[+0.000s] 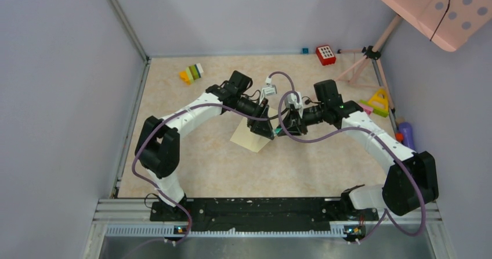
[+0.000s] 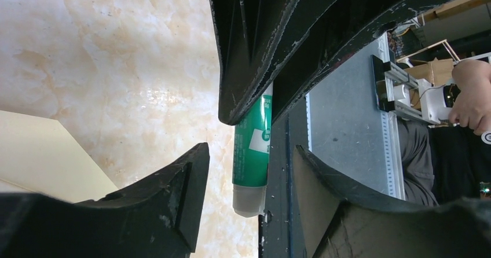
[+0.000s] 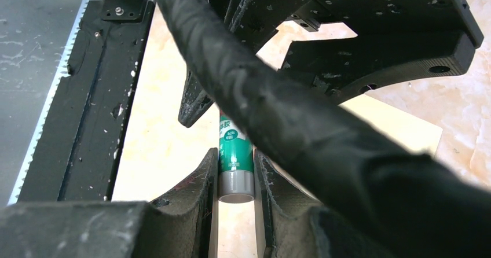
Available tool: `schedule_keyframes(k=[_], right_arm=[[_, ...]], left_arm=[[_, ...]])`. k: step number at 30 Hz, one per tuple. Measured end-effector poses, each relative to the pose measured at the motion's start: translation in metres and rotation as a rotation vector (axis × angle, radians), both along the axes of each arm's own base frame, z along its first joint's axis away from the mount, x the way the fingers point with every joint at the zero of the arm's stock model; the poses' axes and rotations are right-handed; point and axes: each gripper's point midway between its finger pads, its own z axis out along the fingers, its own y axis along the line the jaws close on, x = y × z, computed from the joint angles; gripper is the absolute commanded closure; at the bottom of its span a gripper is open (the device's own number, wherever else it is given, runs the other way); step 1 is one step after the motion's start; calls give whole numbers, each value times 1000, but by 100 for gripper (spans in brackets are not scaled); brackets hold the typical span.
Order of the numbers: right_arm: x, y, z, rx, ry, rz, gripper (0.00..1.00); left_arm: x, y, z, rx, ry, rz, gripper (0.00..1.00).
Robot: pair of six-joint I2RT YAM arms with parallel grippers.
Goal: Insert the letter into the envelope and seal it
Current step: Screw the solid glue.
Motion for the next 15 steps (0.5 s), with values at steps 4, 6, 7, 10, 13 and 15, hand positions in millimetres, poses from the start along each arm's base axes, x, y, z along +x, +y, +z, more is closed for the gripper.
schedule_keyframes(k=[4,6,7,10,13,15], right_arm=[[0,0,0,0,0,0,100],[0,0,0,-1,0,0,100],[0,0,0,-1,0,1,100],[-1,0,-1,-2,-2,4,100],[-2,-1,-1,-3,-3,9,100],[-3,0,-2,-5,-2,14,100]], left_arm=[[-1,-1,-1,-3,16,-7,50],[-2,-1,-1,-6,22,-11,55],[-2,-1,-1,-9,26,-13,58],[-3,-1,0,-13,31,-16,51],[-3,-1,0,-14,33,-17,46],[-3,-1,1,-14,36,-15,47]])
